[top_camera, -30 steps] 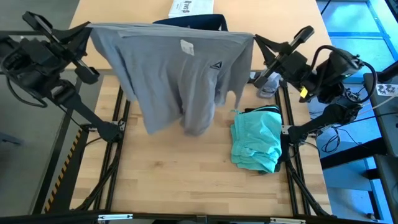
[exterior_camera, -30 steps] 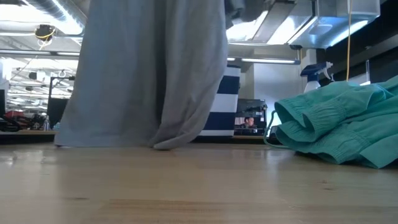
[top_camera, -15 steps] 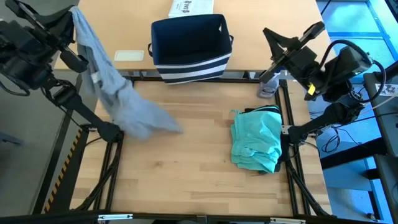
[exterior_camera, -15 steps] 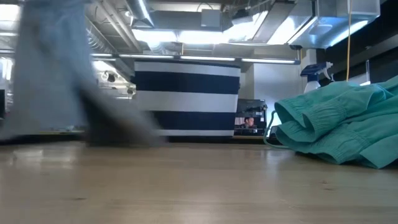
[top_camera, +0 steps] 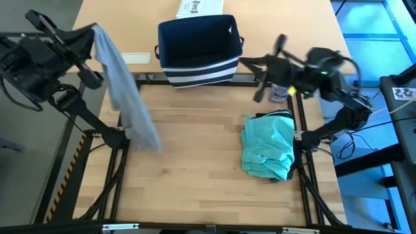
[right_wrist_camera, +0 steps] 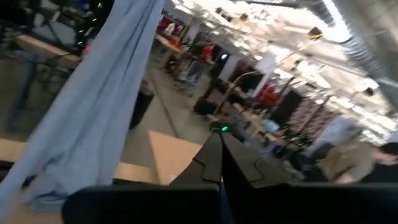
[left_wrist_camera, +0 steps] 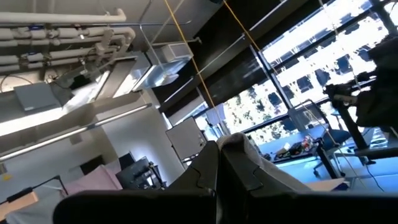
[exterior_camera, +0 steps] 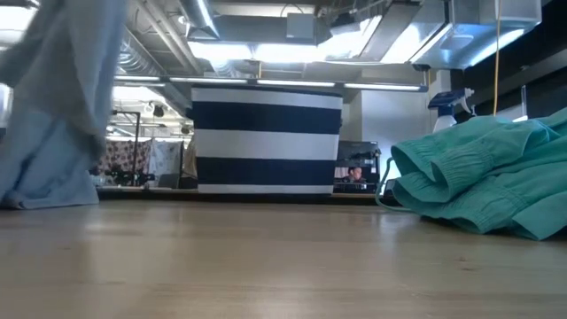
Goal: Fold Laundry from Bin
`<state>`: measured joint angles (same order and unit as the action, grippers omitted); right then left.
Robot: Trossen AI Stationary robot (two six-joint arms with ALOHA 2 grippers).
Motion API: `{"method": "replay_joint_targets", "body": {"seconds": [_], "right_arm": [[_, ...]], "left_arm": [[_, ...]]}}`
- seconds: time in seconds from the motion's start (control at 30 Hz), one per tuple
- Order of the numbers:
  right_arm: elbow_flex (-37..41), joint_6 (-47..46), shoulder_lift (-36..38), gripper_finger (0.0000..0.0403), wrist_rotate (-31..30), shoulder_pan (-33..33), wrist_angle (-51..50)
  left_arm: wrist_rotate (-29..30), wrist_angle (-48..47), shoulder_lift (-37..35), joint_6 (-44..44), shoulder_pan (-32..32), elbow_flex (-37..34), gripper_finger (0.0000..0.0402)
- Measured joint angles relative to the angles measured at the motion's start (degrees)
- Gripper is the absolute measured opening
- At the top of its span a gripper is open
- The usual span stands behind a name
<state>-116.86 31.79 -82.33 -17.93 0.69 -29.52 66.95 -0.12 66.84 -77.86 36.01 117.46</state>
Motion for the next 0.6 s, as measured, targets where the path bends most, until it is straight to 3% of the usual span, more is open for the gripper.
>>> {"method": "replay_joint_targets", "body": {"seconds": [0.17, 0.4, 0.6], "right_arm": [[1.51, -1.71, -4.83, 0.0000, 5.42, 1.37, 0.87], [4.36, -1.06, -11.89, 0.0000, 5.57, 1.17, 5.52], [16.23, -2.71, -12.14, 0.0000, 5.43, -0.86, 18.66]], "left_arm": [[-0.42, -1.93, 1.51, 1.26, 0.00, -0.01, 0.0000], [-0.37, -1.99, 2.59, 1.08, -0.42, -0.07, 0.0000], [2.67, -2.03, 2.52, 2.69, -0.63, -0.07, 0.0000]]}}
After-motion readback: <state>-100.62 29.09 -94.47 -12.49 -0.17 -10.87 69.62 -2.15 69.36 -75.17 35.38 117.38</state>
